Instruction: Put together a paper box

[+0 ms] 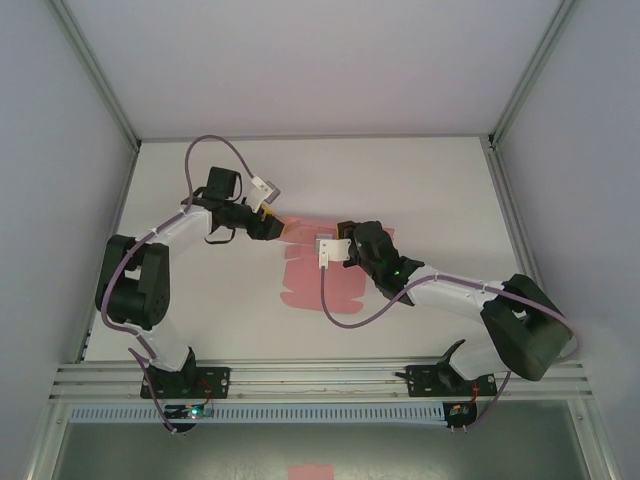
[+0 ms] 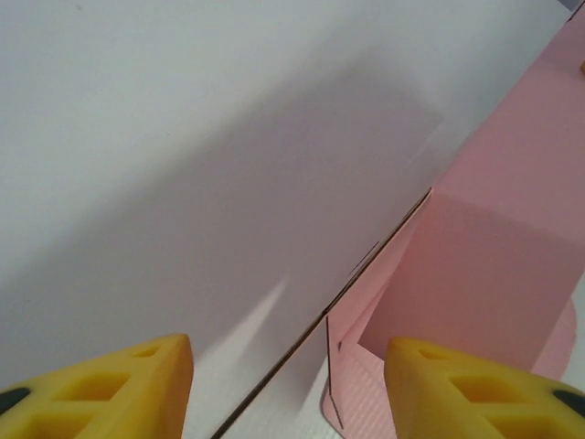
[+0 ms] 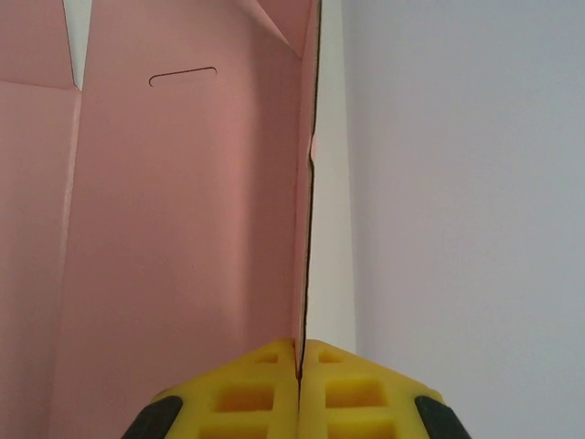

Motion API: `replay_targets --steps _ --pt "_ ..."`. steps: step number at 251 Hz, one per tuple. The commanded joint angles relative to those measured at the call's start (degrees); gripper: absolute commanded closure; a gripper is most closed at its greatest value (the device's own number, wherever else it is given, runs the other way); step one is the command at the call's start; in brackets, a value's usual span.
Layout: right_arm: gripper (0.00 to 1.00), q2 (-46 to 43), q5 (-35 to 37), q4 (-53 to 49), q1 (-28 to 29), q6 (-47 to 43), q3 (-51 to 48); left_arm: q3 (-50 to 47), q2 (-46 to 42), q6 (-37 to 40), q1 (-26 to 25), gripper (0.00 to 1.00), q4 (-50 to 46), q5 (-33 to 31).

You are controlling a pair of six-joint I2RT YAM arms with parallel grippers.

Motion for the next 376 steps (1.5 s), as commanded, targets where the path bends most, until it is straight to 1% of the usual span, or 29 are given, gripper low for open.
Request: replay_targets --steps 1,38,55,73,93,101,110,111,128,140,161,181,203,226,239,260,288,311,344,376 --pt "1.00 -0.09 -0.72 -1.07 0.76 0.95 1.16 1.87 1.25 0.32 -1.81 0.52 -3.11 1.25" --pt "1.00 0.03 0.18 -1.55 0.93 0.82 1.50 2.22 0.91 -2.41 -2.21 0.66 -1.97 0.37" --pt "1.00 0.35 0.94 -1.03 1.24 0.80 1.51 2.49 0.45 -3.48 -3.15 0.73 -2.26 -1.41" --pt "1.00 0.78 1.86 -0.65 1.59 0.77 1.81 2.02 -0.40 -3.98 -4.68 0.76 -2.01 -3.28" --pt "1.00 1.09 2.72 -0.66 2.15 0.73 1.97 1.60 -1.51 -5.27 -6.65 0.82 -1.59 -6.37" --pt "1.00 1.18 3.17 -0.63 2.33 0.44 1.94 1.28 -2.04 -6.24 -7.54 0.87 -1.29 -8.37" --pt "1.00 1.27 4.27 -0.65 2.64 0.40 2.00 0.84 -2.86 -8.66 -8.59 1.00 -0.24 -12.75" --pt "1.00 1.27 4.41 -0.61 2.67 0.34 2.01 0.78 -2.97 -9.01 -8.68 1.00 -0.05 -13.24" --pt "1.00 1.11 5.84 0.59 3.14 0.41 1.66 0.01 -4.55 -13.74 -10.44 1.00 1.97 -22.15" --pt "1.00 0.66 5.77 1.02 3.29 0.57 1.32 -0.46 -5.41 -16.73 -11.56 1.00 2.20 -26.72" --pt "1.00 0.48 6.29 1.58 3.73 1.32 1.30 -1.05 -6.94 -19.13 -14.33 1.00 2.20 -30.45" --pt "1.00 0.49 7.00 3.00 4.51 1.71 1.08 -1.63 -8.34 -20.96 -18.25 1.00 2.61 -33.79" --pt "1.00 1.27 8.15 4.12 5.48 2.02 1.25 -0.57 -8.34 -24.70 -22.81 1.00 1.93 -38.82" --pt "1.00 2.99 10.76 6.38 6.44 1.97 1.50 0.30 -7.63 -28.12 -26.39 1.00 1.18 -42.68" --pt "1.00 3.76 11.97 7.64 6.80 2.03 1.56 0.02 -7.39 -28.17 -27.79 1.00 1.74 -42.27" --pt "1.00 4.06 11.98 7.92 6.94 2.57 1.34 -0.18 -6.84 -28.49 -29.55 1.00 2.32 -41.67" --pt "1.00 3.39 11.07 7.91 7.24 4.00 0.41 -0.68 -5.85 -31.70 -30.46 1.00 4.95 -41.57" --pt "1.00 2.75 10.76 8.30 7.20 4.42 -0.81 -0.40 -4.73 -33.62 -30.61 0.89 5.71 -41.45" --pt "1.00 1.61 10.80 7.27 6.59 3.61 -2.08 -3.23 -6.44 -31.71 -30.65 0.87 5.84 -41.98" --pt "1.00 -0.85 6.59 7.26 5.47 3.35 -5.52 -8.66 -10.62 -31.37 -30.65 0.74 6.80 -41.76"
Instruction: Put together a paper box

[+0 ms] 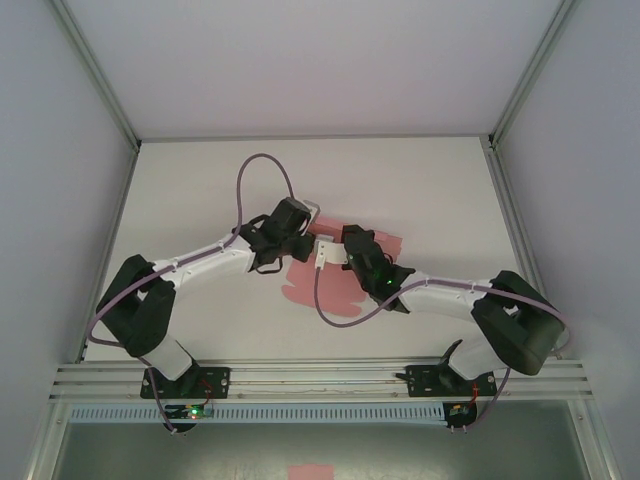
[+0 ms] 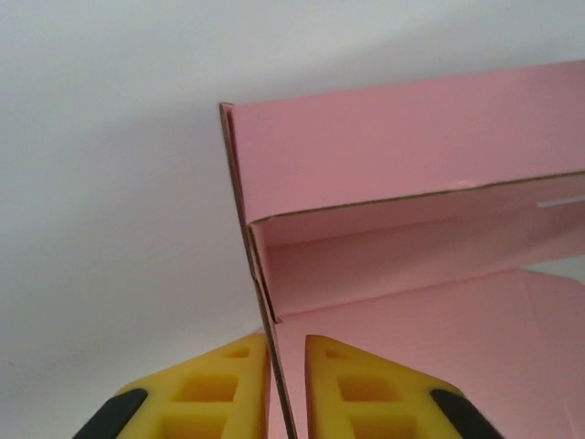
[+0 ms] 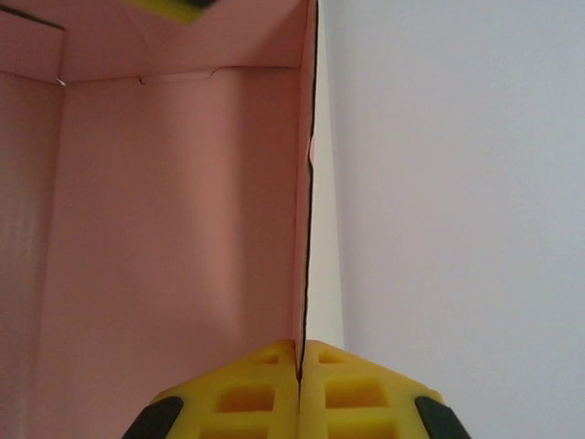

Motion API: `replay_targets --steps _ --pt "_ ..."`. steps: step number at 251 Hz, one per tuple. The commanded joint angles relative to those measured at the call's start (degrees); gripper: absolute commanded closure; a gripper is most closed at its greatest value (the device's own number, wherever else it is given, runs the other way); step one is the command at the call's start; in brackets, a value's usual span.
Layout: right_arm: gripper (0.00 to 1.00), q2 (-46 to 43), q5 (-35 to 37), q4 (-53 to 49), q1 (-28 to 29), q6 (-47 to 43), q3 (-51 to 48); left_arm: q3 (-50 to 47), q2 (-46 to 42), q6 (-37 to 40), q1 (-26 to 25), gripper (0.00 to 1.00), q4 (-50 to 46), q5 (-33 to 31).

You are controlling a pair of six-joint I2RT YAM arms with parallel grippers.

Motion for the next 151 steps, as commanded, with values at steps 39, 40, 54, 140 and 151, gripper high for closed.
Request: replay_targets --steps 39,40,54,140,151 --pt "1.00 -4.38 -9.02 6.93 1.98 1.06 -7.68 -7.77 -5.27 -1.44 -2.15 0.71 5.82 4.46" --pt "1.00 -4.38 -8.95 7.04 2.05 1.04 -7.82 -7.79 -5.26 -1.44 -2.13 0.71 5.88 4.53" --pt "1.00 -4.23 -7.62 8.71 2.70 0.64 -9.10 -8.06 -4.99 -1.52 -2.10 0.69 6.04 5.71" --pt "1.00 -1.42 -3.98 12.29 3.80 0.92 -11.38 -10.98 -6.43 -3.20 -2.11 0.63 7.29 5.51" --pt "1.00 -1.71 -3.97 11.93 3.80 0.90 -11.47 -11.44 -7.46 -3.11 -2.06 0.52 6.63 4.37"
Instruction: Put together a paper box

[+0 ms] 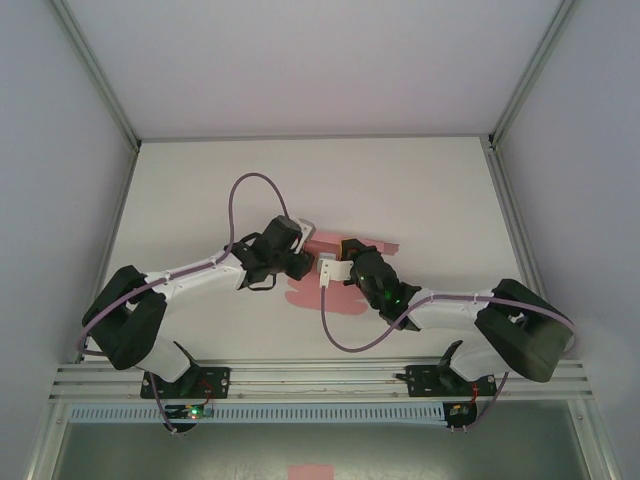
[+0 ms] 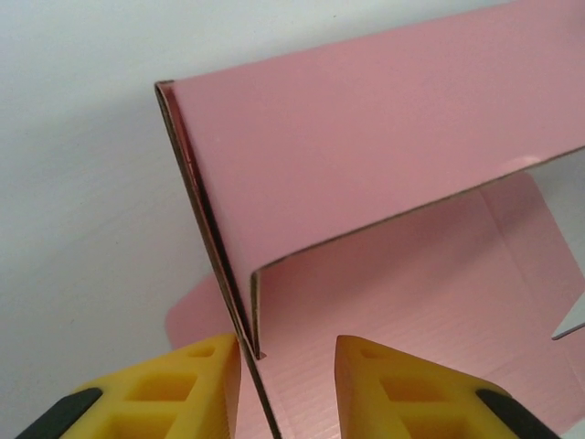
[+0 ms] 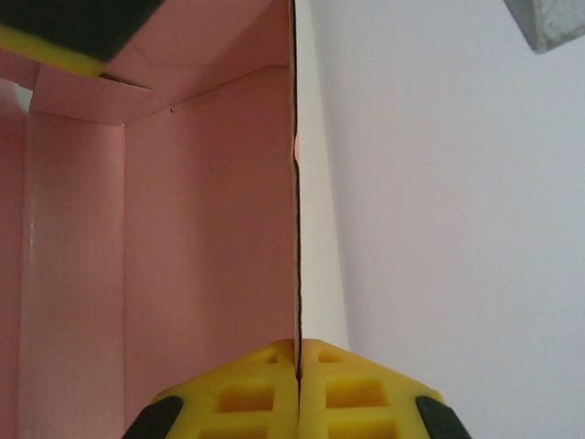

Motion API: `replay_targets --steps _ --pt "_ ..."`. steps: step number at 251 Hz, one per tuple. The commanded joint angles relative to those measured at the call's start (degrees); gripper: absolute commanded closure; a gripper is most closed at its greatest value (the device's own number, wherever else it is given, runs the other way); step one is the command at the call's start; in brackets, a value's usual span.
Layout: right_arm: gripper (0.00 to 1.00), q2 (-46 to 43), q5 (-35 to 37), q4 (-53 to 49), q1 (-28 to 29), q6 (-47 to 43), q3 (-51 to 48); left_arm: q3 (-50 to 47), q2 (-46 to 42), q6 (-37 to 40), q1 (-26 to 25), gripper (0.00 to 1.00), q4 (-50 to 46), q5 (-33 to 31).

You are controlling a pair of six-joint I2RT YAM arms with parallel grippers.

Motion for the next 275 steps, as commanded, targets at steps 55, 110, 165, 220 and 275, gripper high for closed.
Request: replay_targets --steps 55,110,165,220,275 --pt "1.00 0.81 -0.15 -3.31 1.30 0.55 -0.80 -3.61 -10.15 -0.30 -0.92 0.35 -3.07 -7.22" --pt "1.00 2.34 0.52 -4.03 1.48 -0.36 -0.28 -4.77 -20.19 0.51 0.37 0.10 -6.28 -14.46" --pt "1.00 1.94 0.28 -4.36 1.53 -0.40 0.03 -4.31 -25.18 -5.38 18.49 0.00 -9.19 -14.16" --pt "1.00 2.13 0.42 -4.97 1.39 -0.25 0.61 3.66 -8.34 4.78 26.14 0.16 -10.95 -1.40" --pt "1.00 1.49 0.02 -6.45 1.14 0.96 0.86 3.03 0.63 8.96 22.33 0.39 -5.78 15.58"
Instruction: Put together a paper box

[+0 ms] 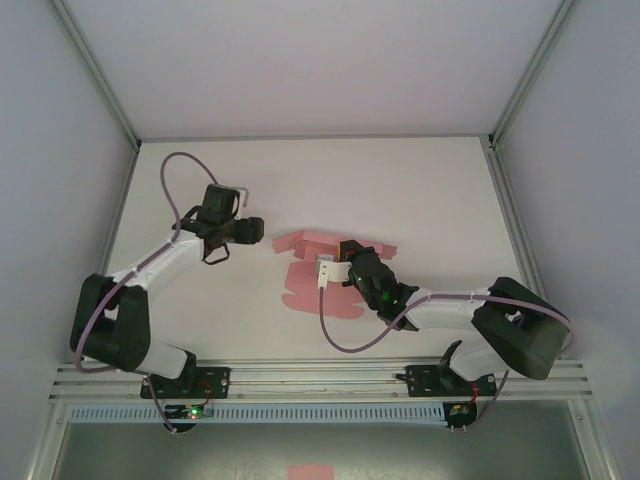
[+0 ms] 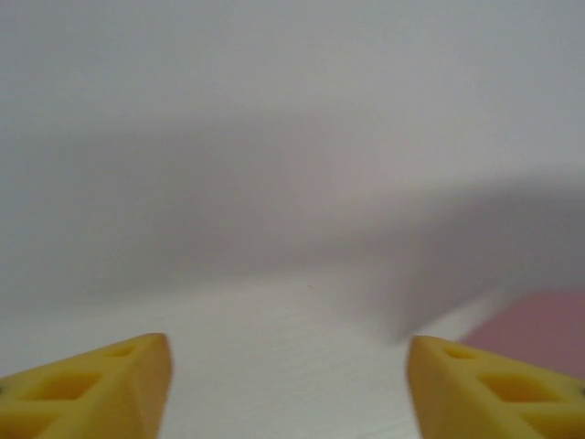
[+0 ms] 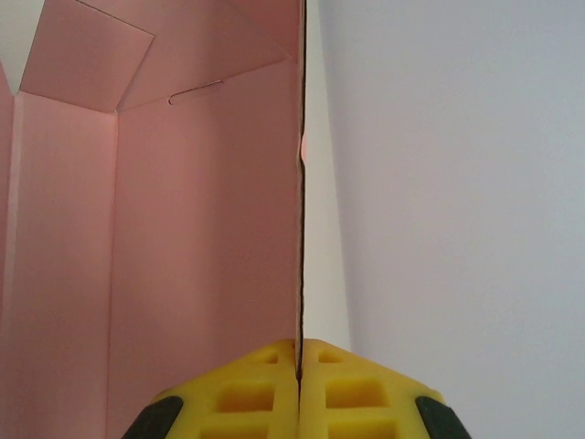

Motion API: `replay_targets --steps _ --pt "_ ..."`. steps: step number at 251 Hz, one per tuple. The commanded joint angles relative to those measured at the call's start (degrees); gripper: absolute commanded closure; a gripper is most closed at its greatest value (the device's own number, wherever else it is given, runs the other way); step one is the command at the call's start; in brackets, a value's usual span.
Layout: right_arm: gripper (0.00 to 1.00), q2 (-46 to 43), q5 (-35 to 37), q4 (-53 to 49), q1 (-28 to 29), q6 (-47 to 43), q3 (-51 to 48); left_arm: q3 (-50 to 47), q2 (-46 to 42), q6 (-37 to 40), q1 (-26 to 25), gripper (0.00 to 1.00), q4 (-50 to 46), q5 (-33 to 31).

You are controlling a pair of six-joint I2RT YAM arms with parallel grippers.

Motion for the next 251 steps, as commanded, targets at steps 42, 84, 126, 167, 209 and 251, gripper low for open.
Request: replay_targets --steps 42,84,126,167,209,251 --pt "1.00 0.70 -0.38 -6.63 0.21 0.80 0.65 -0.66 5.00 9.71 -9.77 0.45 2.97 17.43" --pt "1.00 1.30 0.45 -8.45 0.30 1.08 1.28 -3.49 3.12 10.11 -13.95 0.49 6.03 18.85" --pt "1.00 0.63 0.70 -10.24 0.22 1.95 1.57 -9.25 -1.10 10.48 -14.80 0.47 11.31 21.21" --pt "1.00 0.86 0.58 -12.27 0.22 2.46 2.34 -9.55 1.06 9.87 -15.03 0.48 11.02 19.27" --pt "1.00 -0.25 1.88 -10.88 1.33 1.13 1.30 -9.02 4.08 0.98 -15.30 0.56 10.49 11.19" --pt "1.00 -2.01 2.48 -11.07 1.46 0.50 2.97 -15.22 2.48 -2.97 -15.25 0.56 24.98 18.27"
